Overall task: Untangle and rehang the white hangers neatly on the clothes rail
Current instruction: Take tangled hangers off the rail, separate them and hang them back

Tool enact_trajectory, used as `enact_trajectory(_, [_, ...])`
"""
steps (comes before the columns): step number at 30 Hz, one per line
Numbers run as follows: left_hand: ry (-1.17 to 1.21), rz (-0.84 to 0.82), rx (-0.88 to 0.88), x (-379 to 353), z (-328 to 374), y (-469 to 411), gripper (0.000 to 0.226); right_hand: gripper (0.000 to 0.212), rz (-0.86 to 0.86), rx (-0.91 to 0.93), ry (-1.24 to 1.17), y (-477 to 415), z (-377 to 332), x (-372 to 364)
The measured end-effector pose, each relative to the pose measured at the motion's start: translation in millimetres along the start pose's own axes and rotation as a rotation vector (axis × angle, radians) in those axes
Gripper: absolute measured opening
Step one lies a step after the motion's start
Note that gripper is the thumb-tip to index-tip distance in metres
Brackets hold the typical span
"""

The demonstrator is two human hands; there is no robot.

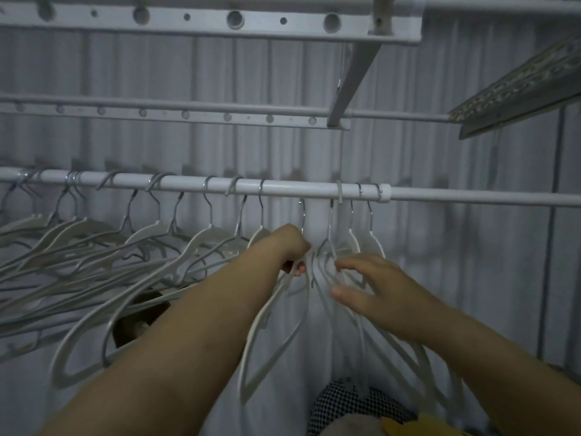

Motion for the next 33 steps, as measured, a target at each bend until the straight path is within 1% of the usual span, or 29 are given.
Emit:
enact_trajectory(5, [0.014,0.009,0.08,1.7,-2.6,-20.5,0.033,0.054,-0.032,0.038,0.152,5.5,-3.3,0.4])
enact_trajectory(9, [0.017,0.041,0.094,5.1,4.1,-26.9,0.032,0.054,-0.04,0.053,0.195,4.0,-1.6,-0.7])
enact_trajectory(12, [0.022,0.098,0.041,11.4,13.4,-32.1,0.032,0.055,-0.05,0.035,0.174,2.2,2.7,-2.4])
enact_trajectory(15, [-0.011,0.209,-0.074,21.9,22.2,-34.0,0.028,0.054,-0.058,0.028,0.167,1.7,4.8,-3.6])
enact_trajectory(18, [0.01,0.223,-0.154,24.3,23.5,-30.5,0.022,0.053,-0.061,0.041,0.186,1.3,5.3,-4.5])
enact_trajectory(21, [-0.008,0.244,-0.211,20.4,19.1,-22.3,0.028,0.052,-0.057,0.047,0.193,2.0,5.5,-5.0])
enact_trajectory(24, [-0.039,0.281,-0.23,17.2,13.3,-10.9,0.032,0.052,-0.066,0.055,0.213,2.1,6.9,-7.7])
enact_trajectory(29, [-0.087,0.322,-0.225,22.0,10.8,-1.2,0.019,0.055,-0.067,0.066,0.198,2.6,7.7,-12.0])
enact_trajectory(30, [-0.105,0.326,-0.221,22.1,10.4,0.8,0.021,0.056,-0.067,0.067,0.195,3.2,7.1,-12.1])
enact_trajectory(32, [-0.127,0.331,-0.22,19.9,9.3,3.1,0.033,0.057,-0.07,0.063,0.189,4.7,5.8,-11.5])
enact_trajectory(33, [-0.128,0.33,-0.223,18.0,9.4,4.3,0.036,0.057,-0.075,0.065,0.189,5.4,5.3,-11.3])
Point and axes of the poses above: each hand's wrist, its own y-axis away from the middle knuckle, its own x-axis out of the back of the hand, z = x × y, the point moved 7 cm from there along -y, towards the middle knuckle, and after that the axes turned 12 degrees about z, right-handed, at the moved point
